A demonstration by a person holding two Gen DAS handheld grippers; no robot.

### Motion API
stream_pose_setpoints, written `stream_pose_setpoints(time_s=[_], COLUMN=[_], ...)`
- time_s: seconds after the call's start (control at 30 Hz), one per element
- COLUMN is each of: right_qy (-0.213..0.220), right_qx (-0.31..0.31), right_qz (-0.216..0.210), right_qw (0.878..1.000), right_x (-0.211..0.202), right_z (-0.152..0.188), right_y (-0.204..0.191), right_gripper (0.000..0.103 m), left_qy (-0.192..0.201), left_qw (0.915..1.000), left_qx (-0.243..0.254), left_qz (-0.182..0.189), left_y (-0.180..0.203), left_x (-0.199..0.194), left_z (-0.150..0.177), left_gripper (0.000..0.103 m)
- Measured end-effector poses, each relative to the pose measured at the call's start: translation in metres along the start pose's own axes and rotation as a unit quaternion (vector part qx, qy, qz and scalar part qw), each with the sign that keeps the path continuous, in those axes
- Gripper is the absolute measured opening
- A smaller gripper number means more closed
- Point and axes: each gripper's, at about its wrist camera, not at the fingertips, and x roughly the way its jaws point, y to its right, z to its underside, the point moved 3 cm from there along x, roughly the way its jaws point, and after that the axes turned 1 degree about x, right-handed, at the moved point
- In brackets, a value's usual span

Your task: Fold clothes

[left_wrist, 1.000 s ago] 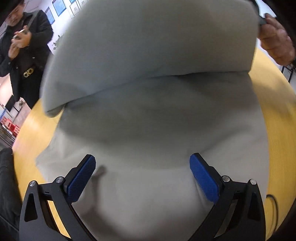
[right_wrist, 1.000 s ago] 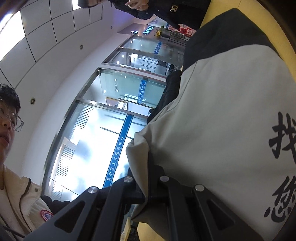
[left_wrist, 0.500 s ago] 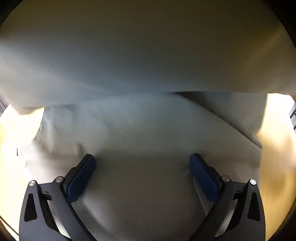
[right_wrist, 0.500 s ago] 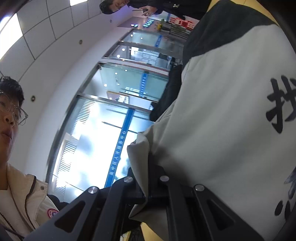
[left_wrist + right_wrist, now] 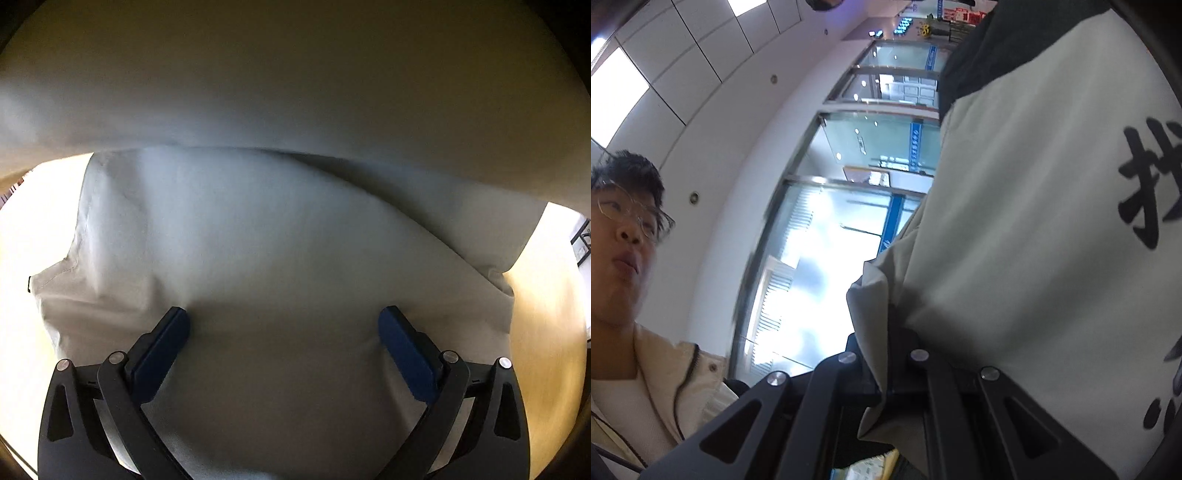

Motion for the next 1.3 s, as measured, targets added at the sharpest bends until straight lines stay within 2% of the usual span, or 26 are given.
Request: stream_pose_setpoints(time_s=[0.17, 0.3, 0.4, 0.47, 0.57, 0.6, 0.63, 0.73, 0.8, 0.83, 1.0, 1.03, 1.1, 1.13, 1.2, 1.27, 1.3], right_qy=[-0.008, -0.015, -0.044, -0.071, -0.119, -0.136, -0.153, -0.19, -0.208, -0.212, -0.228, -0.233, -0.238, -0.238, -0.232, -0.225, -0.212], right_qx=[0.004, 0.001, -0.035, -0.083, -0.165, -0.196, -0.232, -0.343, -0.412, -0.441, -0.542, -0.546, -0.534, -0.535, -0.547, -0.547, -0.544], right_qz=[0.015, 0.047, 0.099, 0.162, 0.261, 0.291, 0.317, 0.38, 0.413, 0.424, 0.459, 0.466, 0.473, 0.477, 0.483, 0.488, 0.49], right_qw=[1.0, 0.999, 0.994, 0.981, 0.944, 0.927, 0.907, 0.838, 0.785, 0.762, 0.666, 0.656, 0.659, 0.655, 0.643, 0.643, 0.647], right_x=[-0.003, -0.004, 0.003, 0.014, 0.032, 0.038, 0.047, 0.073, 0.088, 0.092, 0.102, 0.105, 0.107, 0.108, 0.108, 0.101, 0.091], right_z=[0.003, 0.004, 0.014, 0.024, 0.044, 0.053, 0.062, 0.089, 0.109, 0.118, 0.152, 0.152, 0.149, 0.152, 0.158, 0.163, 0.163], right_y=[0.018, 0.037, 0.046, 0.051, 0.058, 0.061, 0.06, 0.057, 0.058, 0.059, 0.065, 0.066, 0.064, 0.064, 0.059, 0.048, 0.037], right_gripper=[0.002, 0.002, 0.002, 0.002, 0.002, 0.002, 0.002, 0.003, 0.003, 0.004, 0.006, 0.007, 0.007, 0.008, 0.011, 0.02, 0.025], left_qy=[0.007, 0.014, 0.032, 0.053, 0.092, 0.105, 0.115, 0.127, 0.121, 0.121, 0.106, 0.099, 0.07, 0.053, 0.051, 0.06, 0.063], left_qw=[0.9999, 0.9998, 0.9976, 0.9933, 0.9855, 0.9832, 0.9812, 0.9826, 0.9877, 0.9893, 0.9926, 0.9925, 0.9936, 0.9939, 0.9943, 0.9945, 0.9944], left_qx=[0.015, -0.008, -0.046, -0.07, -0.088, -0.091, -0.092, -0.077, -0.039, -0.023, 0.059, 0.073, 0.089, 0.095, 0.089, 0.079, 0.078], left_qz=[0.004, -0.007, -0.04, -0.075, -0.112, -0.119, -0.125, -0.112, -0.092, -0.078, -0.011, 0.0, 0.011, 0.015, 0.027, 0.032, 0.032], left_y=[-0.018, -0.052, -0.081, -0.095, -0.11, -0.108, -0.104, -0.133, -0.11, -0.083, -0.04, -0.026, -0.027, -0.03, -0.038, -0.045, -0.047], left_x=[-0.011, -0.068, -0.122, -0.154, -0.194, -0.198, -0.2, -0.21, -0.176, -0.175, -0.11, -0.104, -0.073, -0.056, -0.037, -0.032, -0.031], left_z=[0.009, 0.031, 0.04, 0.036, 0.023, 0.01, 0.002, 0.0, -0.032, -0.041, -0.087, -0.09, -0.082, -0.076, -0.068, -0.061, -0.057], left_gripper=[0.103, 0.103, 0.103, 0.103, 0.103, 0.103, 0.103, 0.103, 0.103, 0.103, 0.103, 0.103, 0.103, 0.103, 0.103, 0.103, 0.103])
